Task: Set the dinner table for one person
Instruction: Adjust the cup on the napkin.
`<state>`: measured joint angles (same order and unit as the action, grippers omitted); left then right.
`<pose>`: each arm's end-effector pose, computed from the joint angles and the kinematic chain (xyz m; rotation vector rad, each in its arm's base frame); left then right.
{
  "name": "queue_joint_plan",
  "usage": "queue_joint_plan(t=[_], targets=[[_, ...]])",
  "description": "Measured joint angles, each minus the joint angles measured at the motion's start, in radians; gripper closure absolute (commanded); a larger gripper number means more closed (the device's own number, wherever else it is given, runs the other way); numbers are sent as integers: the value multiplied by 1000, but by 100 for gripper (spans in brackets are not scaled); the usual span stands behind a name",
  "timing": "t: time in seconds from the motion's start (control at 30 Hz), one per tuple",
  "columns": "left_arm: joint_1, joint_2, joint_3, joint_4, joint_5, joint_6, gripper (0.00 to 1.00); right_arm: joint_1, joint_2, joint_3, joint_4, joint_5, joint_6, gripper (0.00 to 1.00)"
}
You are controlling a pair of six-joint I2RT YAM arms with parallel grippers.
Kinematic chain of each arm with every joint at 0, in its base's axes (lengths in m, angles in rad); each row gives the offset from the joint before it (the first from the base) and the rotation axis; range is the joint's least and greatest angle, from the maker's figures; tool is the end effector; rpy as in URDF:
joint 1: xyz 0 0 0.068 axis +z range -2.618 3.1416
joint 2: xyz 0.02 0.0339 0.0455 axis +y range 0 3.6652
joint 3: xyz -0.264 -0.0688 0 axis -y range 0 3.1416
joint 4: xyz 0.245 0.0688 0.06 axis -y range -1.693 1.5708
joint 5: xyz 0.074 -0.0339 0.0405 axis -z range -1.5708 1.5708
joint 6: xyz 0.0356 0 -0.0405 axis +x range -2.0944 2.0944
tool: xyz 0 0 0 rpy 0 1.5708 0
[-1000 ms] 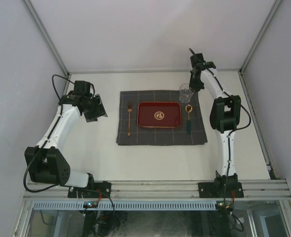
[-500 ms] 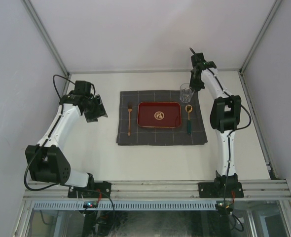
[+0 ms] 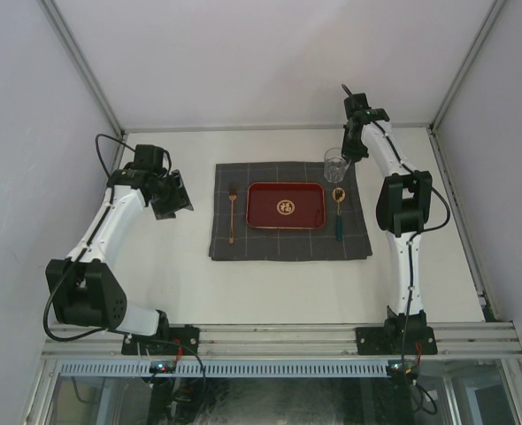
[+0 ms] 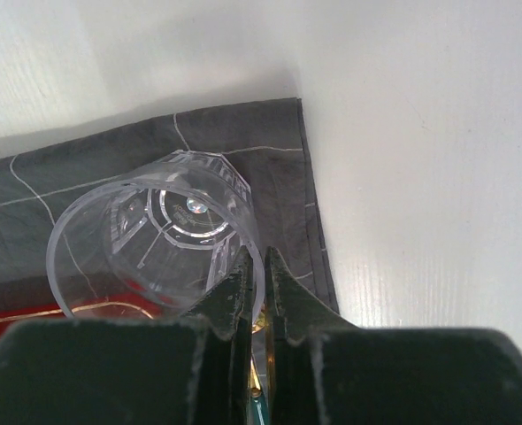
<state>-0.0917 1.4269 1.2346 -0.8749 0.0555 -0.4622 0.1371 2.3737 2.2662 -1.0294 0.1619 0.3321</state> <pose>0.2856 -0.0282 0.2909 -0.4713 2.6183 -0.2582 0.5019 0.0634 0.2312 0.3088 2.6647 -0.0742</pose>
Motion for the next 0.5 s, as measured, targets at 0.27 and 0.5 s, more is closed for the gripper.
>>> queue_joint_plan(t=[0.27, 0.5], targets=[[0, 0, 0, 2, 1, 0, 42, 0, 0, -1, 0, 0, -2, 80], [0, 0, 0, 3, 2, 0, 42, 0, 0, -20, 1, 1, -1, 74]])
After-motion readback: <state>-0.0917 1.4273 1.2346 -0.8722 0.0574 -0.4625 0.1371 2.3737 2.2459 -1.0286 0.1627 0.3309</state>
